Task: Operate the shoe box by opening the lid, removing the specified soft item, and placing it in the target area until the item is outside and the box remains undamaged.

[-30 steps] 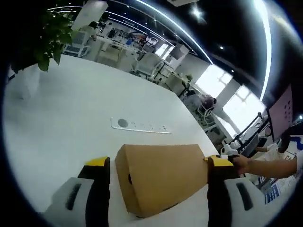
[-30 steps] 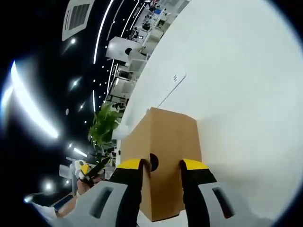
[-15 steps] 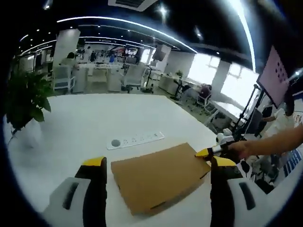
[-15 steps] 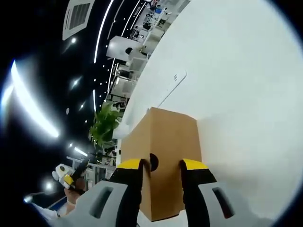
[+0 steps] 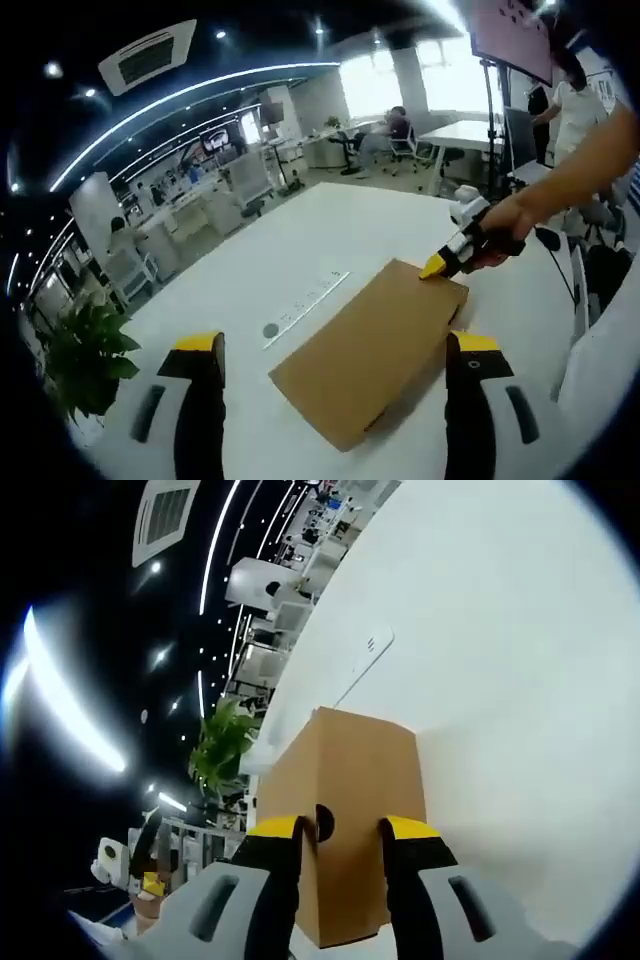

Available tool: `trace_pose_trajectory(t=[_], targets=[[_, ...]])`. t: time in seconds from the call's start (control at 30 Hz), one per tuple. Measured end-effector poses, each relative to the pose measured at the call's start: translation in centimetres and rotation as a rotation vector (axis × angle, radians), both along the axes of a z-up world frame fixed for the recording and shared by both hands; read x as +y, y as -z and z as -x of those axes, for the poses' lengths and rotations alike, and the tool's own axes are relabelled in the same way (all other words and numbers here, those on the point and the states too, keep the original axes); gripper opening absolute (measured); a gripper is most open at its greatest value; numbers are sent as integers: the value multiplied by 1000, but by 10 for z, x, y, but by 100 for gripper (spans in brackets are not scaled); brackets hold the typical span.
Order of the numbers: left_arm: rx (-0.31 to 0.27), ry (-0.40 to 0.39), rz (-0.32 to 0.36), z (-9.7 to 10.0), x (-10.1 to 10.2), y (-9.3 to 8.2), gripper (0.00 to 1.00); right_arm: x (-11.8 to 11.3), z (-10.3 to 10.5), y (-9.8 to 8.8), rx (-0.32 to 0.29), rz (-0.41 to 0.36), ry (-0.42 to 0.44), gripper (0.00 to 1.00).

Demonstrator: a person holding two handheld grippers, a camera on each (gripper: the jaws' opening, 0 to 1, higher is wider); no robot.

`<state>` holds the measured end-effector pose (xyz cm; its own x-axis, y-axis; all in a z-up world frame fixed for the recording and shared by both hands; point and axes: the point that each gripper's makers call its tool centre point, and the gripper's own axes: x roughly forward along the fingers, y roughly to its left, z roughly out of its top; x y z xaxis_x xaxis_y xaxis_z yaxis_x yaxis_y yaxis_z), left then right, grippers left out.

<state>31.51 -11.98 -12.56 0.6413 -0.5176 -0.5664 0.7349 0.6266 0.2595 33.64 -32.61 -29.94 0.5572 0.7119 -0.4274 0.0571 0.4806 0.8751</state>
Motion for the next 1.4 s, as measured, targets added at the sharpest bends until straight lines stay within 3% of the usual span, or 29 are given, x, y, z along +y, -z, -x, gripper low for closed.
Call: trace_pose_trajectory(t=[0.2, 0.43, 0.47, 0.53, 0.7, 0.87, 1.4], targets=[[-8, 41, -46, 12, -11, 12, 92, 0, 0, -1, -4, 2, 0, 31], [-79, 116, -177, 24, -21, 31, 95, 0, -1, 1, -6, 0, 5, 31], [-121, 106, -222, 22, -18, 33, 99, -1, -1, 2, -8, 2, 4, 31], [-125, 121, -279, 25, -17, 41, 99, -1, -2, 2, -7, 1, 4, 31], [-104, 152, -274, 37, -25, 55, 97, 0, -1, 1, -9, 2, 6, 31], [-110, 165, -316, 42, -23, 67, 93, 0, -1, 1, -9, 0, 9, 31], [-148, 164, -407, 48, -11, 91, 95, 0, 0, 0, -12, -7, 23, 31]])
